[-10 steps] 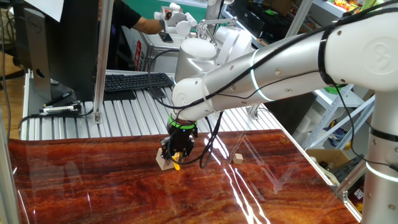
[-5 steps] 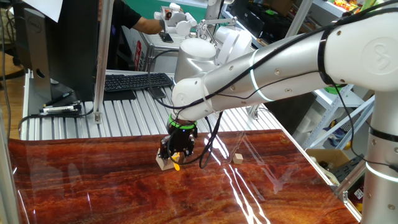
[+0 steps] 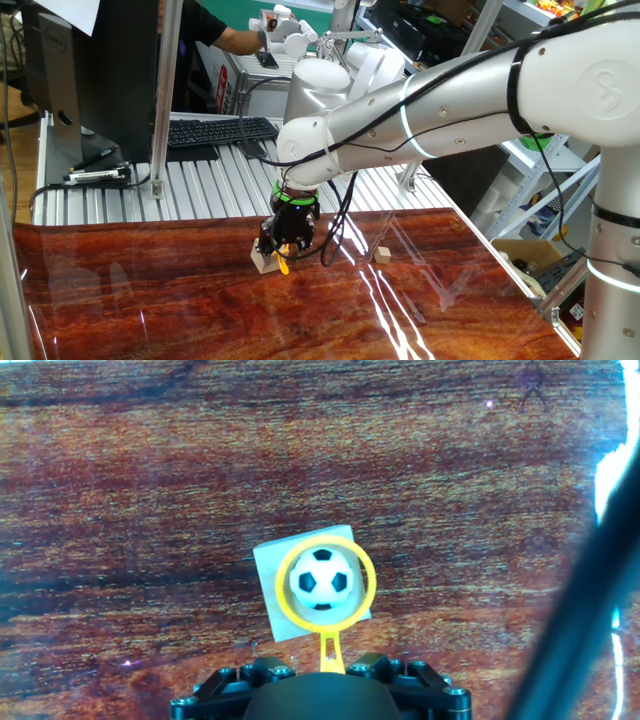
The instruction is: Attach the bubble ring to the ball
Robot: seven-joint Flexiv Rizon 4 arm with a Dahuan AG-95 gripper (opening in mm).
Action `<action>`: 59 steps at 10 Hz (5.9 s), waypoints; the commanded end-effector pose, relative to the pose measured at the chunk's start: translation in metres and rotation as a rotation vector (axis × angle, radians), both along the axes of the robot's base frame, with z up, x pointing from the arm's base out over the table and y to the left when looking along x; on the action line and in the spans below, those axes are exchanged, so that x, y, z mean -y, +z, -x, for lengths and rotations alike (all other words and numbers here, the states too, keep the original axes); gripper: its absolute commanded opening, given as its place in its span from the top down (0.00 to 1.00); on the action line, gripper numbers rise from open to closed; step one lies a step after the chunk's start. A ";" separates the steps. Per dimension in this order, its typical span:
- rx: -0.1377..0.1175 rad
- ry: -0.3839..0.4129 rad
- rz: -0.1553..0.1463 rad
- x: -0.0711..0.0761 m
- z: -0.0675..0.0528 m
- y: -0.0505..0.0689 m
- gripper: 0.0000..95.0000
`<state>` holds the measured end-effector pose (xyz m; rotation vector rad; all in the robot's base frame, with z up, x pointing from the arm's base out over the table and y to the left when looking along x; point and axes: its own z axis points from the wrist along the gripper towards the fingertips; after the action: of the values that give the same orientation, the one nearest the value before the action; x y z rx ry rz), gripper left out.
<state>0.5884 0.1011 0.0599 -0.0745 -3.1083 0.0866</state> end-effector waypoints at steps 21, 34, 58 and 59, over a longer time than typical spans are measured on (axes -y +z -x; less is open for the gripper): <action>-0.022 0.139 -0.019 0.070 -0.037 0.048 0.40; -0.019 0.233 -0.002 0.108 -0.054 0.043 1.00; 0.077 0.185 -0.058 0.108 -0.054 0.043 1.00; 0.073 0.194 -0.061 0.109 -0.053 0.044 1.00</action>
<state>0.6462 -0.0085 0.1019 0.2269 -3.1678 -0.0097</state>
